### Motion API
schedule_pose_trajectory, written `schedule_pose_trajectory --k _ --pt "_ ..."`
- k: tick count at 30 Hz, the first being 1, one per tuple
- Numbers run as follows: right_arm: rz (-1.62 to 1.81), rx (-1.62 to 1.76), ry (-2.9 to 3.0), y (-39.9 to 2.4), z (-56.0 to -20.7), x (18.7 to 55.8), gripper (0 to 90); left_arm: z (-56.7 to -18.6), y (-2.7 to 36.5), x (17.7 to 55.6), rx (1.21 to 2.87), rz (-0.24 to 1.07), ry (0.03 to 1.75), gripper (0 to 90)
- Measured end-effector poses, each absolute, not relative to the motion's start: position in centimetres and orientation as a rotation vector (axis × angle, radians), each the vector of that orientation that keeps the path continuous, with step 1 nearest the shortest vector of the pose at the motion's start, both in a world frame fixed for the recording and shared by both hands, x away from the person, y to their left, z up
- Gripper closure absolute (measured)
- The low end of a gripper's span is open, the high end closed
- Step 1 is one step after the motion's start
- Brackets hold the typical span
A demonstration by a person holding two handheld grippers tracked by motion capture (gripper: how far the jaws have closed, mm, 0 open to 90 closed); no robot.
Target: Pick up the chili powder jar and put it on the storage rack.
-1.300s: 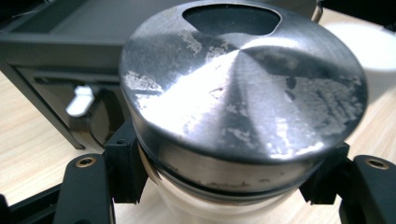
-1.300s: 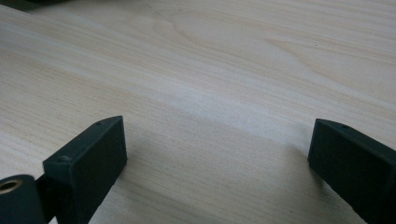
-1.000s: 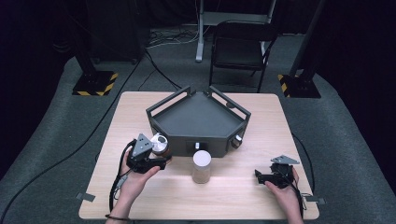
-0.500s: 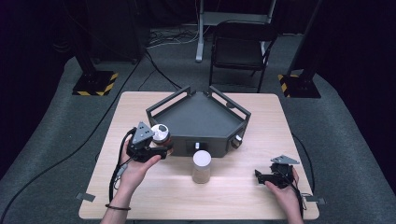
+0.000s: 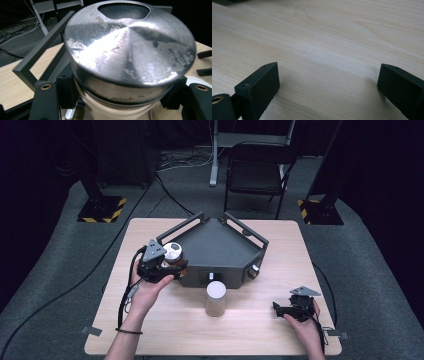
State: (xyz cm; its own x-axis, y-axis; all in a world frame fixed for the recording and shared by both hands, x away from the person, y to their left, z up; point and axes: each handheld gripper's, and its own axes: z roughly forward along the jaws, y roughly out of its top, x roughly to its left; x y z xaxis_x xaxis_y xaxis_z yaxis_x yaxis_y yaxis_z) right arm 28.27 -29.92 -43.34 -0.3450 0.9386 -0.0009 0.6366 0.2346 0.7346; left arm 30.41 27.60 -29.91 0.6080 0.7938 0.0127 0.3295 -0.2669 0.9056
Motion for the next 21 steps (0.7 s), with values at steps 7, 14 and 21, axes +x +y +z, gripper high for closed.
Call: schedule_pose_trajectory --k 7,14,21 --pt "0.905 1.441 2.068 -29.9 -43.3 28.3 3.7 -29.3 26.8 31.6 1.846 0.614 0.928 31.3" --pt "0.904 1.440 2.069 -29.9 -43.3 28.3 3.6 -29.3 25.8 33.2 1.851 0.634 0.973 31.3" --pt "0.905 1.439 2.070 -29.9 -43.3 28.3 3.7 -29.6 25.0 35.2 1.837 0.626 1.018 31.3"
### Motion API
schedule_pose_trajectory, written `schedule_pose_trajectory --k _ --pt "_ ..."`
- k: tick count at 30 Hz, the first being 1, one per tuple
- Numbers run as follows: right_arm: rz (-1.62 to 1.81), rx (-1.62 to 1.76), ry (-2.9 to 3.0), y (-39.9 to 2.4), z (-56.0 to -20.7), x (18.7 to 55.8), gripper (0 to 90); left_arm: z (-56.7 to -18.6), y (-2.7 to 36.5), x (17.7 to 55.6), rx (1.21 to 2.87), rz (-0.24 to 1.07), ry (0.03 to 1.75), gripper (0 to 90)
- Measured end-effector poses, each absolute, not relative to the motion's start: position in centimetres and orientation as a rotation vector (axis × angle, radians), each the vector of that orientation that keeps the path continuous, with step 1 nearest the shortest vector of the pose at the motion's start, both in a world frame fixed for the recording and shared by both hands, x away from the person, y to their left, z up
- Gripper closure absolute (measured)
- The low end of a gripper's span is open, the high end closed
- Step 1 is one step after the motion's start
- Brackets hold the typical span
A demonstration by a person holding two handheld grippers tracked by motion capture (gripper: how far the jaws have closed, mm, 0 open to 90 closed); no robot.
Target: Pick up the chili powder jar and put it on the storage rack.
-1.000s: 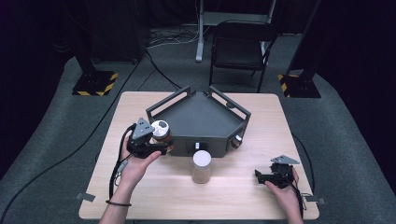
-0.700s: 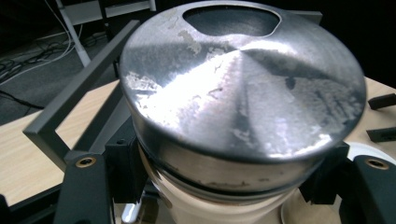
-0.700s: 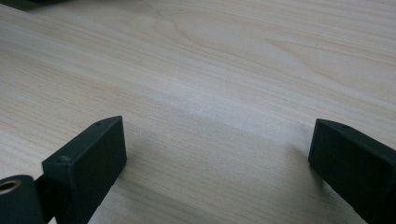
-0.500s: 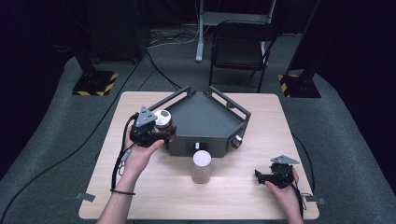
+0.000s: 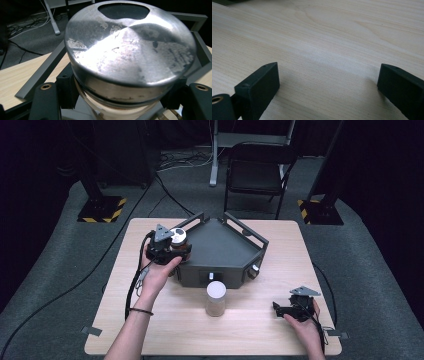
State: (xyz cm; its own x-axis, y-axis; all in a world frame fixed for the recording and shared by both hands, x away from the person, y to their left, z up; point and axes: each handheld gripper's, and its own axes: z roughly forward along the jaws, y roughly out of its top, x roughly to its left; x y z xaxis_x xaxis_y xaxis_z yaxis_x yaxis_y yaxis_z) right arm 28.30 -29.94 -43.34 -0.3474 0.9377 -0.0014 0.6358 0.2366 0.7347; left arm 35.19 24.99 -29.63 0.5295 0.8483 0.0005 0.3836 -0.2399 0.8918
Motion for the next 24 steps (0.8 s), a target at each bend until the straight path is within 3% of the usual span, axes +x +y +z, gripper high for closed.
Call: schedule_pose_trajectory --k 24 --pt "0.906 1.438 2.071 -30.0 -43.3 28.3 3.7 -31.1 22.8 37.6 1.871 0.599 1.076 31.3"
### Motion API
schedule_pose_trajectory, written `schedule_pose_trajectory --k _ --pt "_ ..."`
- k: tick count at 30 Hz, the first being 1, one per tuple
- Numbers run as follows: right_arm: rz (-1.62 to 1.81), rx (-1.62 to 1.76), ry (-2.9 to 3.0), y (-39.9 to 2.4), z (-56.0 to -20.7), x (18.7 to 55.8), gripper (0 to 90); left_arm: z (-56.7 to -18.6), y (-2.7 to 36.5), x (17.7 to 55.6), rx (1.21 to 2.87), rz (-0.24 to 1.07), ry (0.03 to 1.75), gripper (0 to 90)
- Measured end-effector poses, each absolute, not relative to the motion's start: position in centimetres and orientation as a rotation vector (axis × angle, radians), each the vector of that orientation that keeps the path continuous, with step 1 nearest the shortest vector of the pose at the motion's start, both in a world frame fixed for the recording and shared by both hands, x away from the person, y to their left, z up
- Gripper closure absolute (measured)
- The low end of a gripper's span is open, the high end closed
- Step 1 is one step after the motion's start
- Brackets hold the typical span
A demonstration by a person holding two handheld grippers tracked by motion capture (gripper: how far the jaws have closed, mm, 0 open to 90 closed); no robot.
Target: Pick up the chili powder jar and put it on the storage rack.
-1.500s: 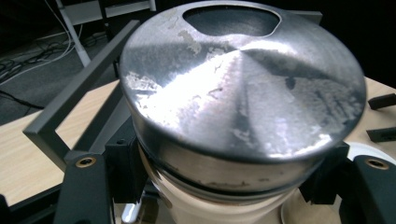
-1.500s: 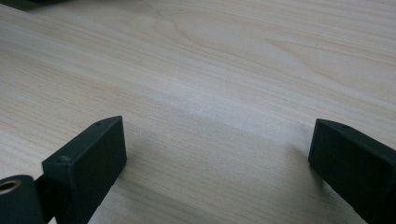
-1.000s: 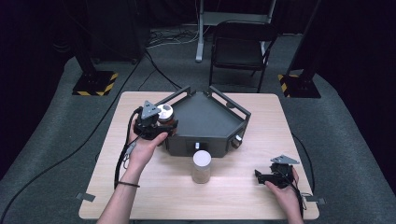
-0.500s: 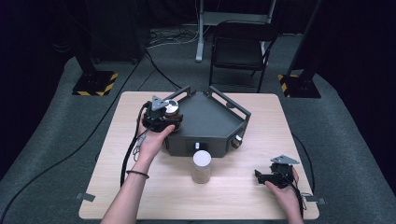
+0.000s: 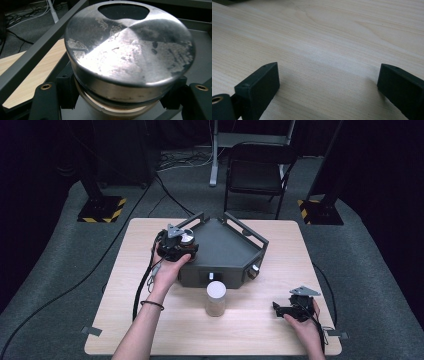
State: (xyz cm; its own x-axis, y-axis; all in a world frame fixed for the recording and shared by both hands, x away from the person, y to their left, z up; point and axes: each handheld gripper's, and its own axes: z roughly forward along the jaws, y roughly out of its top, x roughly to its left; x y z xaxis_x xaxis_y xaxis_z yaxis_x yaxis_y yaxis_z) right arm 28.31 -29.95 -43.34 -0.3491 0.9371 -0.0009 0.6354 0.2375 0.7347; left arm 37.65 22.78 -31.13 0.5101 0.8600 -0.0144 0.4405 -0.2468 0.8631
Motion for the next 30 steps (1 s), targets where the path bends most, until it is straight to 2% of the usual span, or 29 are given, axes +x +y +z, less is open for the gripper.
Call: schedule_pose_trajectory --k 10,21,30 --pt "0.906 1.438 2.071 -30.0 -43.3 28.3 3.7 -31.1 22.8 37.8 1.874 0.590 1.080 30.9" --pt "0.906 1.438 2.071 -30.0 -43.3 28.3 3.6 -30.4 23.7 37.2 1.887 0.580 1.070 14.9" --pt "0.906 1.438 2.071 -30.0 -43.3 28.3 3.6 -29.8 24.5 35.6 1.917 0.612 1.001 12.8"
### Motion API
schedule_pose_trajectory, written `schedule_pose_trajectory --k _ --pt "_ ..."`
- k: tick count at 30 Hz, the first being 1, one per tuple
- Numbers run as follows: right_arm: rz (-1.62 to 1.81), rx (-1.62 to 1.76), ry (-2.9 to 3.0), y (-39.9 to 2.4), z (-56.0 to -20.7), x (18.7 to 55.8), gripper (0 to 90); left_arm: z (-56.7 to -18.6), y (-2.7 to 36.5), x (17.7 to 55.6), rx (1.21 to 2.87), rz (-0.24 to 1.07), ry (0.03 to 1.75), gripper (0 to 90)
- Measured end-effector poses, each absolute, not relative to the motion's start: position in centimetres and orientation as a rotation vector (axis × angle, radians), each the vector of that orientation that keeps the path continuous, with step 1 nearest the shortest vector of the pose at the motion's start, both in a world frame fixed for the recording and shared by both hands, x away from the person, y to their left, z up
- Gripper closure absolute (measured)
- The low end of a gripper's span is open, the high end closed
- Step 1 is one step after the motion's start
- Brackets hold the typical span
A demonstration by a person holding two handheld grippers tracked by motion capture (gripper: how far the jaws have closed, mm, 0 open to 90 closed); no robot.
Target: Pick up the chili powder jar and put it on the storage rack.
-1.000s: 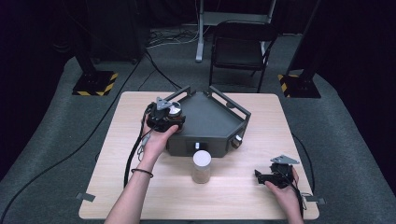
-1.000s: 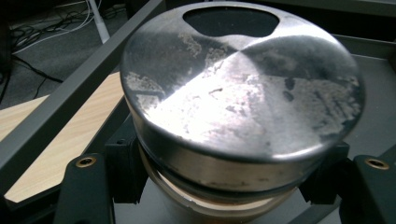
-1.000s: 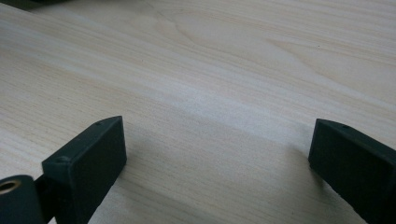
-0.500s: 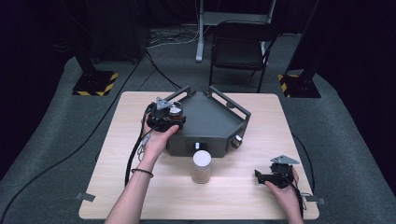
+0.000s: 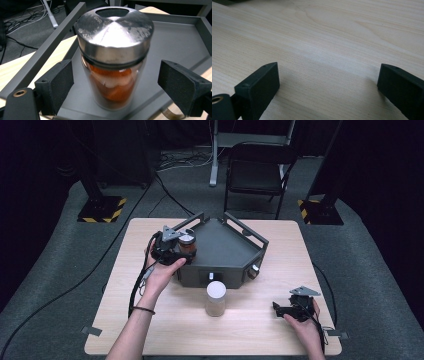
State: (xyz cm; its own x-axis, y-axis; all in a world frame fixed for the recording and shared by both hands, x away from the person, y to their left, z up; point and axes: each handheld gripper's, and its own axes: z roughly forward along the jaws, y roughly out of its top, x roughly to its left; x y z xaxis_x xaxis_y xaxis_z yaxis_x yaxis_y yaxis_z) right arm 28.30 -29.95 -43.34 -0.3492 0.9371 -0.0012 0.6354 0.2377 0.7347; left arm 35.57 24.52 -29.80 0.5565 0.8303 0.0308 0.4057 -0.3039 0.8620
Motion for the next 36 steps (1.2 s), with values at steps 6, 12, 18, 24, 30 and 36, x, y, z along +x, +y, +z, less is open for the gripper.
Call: schedule_pose_trajectory --k 6,12,18,24,30,36 --pt "0.906 1.438 2.071 -30.0 -43.3 28.3 3.6 -30.4 25.2 34.6 1.921 0.621 0.993 12.5" --pt "0.906 1.438 2.071 -30.0 -43.3 28.3 3.6 -31.4 26.3 34.0 1.910 0.616 1.010 12.4" --pt "0.906 1.438 2.071 -30.0 -43.3 28.3 3.7 -32.3 27.4 33.3 1.902 0.618 1.029 12.4" --pt "0.906 1.438 2.071 -30.0 -43.3 28.3 3.6 -33.3 28.2 32.6 1.903 0.612 1.043 12.2" --pt "0.906 1.438 2.071 -30.0 -43.3 28.3 3.6 -34.6 29.1 32.1 1.900 0.602 1.056 11.4" --pt "0.906 1.438 2.071 -30.0 -43.3 28.3 3.7 -35.6 29.9 31.6 1.913 0.595 1.073 10.2"
